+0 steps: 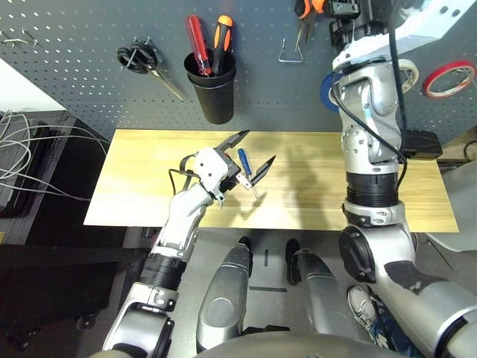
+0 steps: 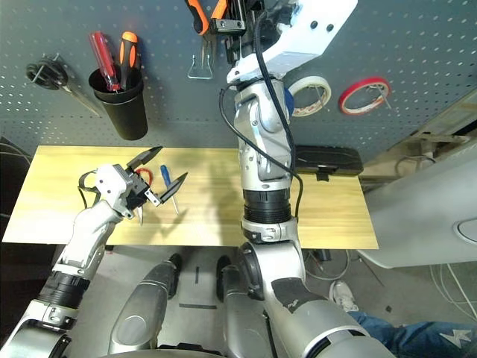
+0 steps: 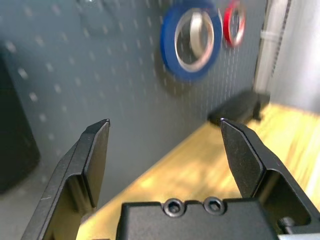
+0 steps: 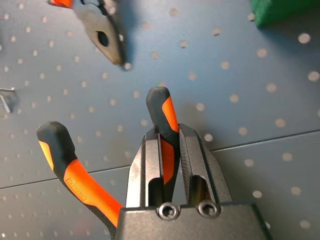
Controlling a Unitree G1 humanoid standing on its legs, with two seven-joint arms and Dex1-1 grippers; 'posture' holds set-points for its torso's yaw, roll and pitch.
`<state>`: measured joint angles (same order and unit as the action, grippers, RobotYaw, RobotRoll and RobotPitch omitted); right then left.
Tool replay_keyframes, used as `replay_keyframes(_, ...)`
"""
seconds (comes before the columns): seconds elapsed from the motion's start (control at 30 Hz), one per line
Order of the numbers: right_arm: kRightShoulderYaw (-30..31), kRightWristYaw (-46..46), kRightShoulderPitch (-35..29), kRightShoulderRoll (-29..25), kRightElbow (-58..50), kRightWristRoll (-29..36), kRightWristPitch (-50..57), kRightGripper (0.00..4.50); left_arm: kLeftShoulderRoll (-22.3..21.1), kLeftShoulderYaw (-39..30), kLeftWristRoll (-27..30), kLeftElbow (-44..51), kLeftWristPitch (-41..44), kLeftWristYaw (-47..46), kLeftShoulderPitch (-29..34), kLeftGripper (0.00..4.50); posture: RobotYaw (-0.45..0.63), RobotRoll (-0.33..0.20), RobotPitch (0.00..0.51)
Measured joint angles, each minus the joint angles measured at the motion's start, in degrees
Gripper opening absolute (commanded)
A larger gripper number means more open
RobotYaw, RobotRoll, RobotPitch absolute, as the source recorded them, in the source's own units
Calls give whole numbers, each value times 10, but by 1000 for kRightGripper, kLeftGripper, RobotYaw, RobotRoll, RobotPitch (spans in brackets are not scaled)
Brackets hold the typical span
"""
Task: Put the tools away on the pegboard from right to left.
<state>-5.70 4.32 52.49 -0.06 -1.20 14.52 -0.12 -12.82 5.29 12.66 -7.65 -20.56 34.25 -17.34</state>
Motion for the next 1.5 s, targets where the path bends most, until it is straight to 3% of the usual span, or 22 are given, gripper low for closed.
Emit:
replay_keyframes(0.27, 1, 1, 2, -2, 3, -6, -8, 265, 29, -21, 61, 30, 4, 8, -26, 4500, 177, 0, 307)
replay_keyframes(0.8, 1, 28, 32, 9, 164, -21, -122, 265, 21, -32, 46, 55, 4, -22, -23, 4500, 234, 0, 320)
replay_keyframes(1.2, 1, 27, 37, 13, 217, -41, -193, 265, 13, -33, 39, 73, 13, -32, -10, 4500, 239, 0, 330)
replay_keyframes(1.5, -3, 13, 37, 11, 210, -38, -179, 265, 7, -33, 39, 73, 17, -30, -10, 4500, 229, 0, 329)
